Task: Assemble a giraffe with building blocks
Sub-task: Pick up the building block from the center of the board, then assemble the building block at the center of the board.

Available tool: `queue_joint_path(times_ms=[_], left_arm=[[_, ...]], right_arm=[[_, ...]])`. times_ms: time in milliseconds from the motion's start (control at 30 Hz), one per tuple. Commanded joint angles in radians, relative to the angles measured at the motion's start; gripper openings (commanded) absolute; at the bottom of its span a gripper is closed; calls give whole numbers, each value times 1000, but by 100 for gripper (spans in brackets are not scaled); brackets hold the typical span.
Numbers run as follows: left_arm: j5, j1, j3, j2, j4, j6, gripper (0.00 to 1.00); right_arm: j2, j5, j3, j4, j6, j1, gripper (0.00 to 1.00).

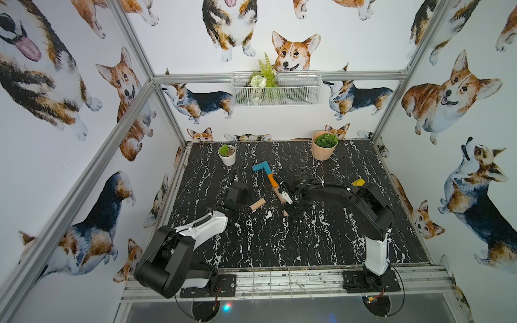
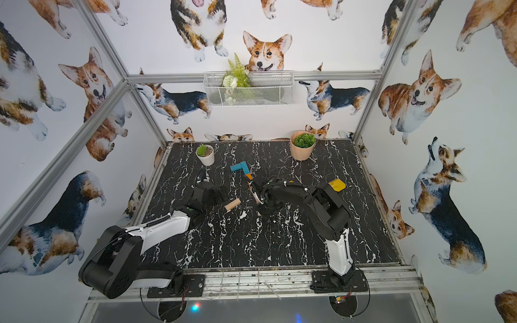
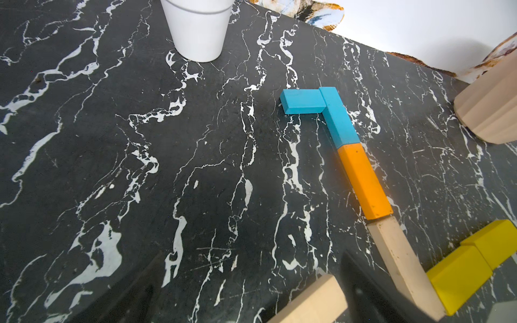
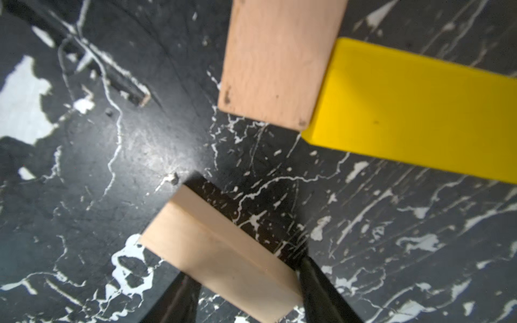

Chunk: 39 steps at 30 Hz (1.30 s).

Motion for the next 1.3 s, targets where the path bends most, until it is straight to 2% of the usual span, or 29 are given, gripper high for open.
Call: queue_joint_path(times_ms=[0,167,333,500,700,833,1000,1267], left_arm=[[6,1,-1,-5,23,3,100],[8,1,-1,-4,24,3,100],[11,1,-1,-4,26,2,100],[13,-1,-2,-3,29,2,100],[15,0,-4,-6,29,2,100],[19,-1,-4,-5,33,-2,100],[22,0,-4,-3,32,-6,100],[29,0,-6,-5,36,-9,100]], right_arm=[[-9,-3,-22,-16,20,2,35],[-29,-13,-38,-34,57,14,13],[-34,-12,-42,-38,72,31,21],[-40,-30,-20,-65,146,35,20],[-83,3,-44,-79,505,68,13],[-84,6,-54,-59,681,78,10],[-1,11,26,-94,753,95,10],[77,47,103,-123,771,107,10]])
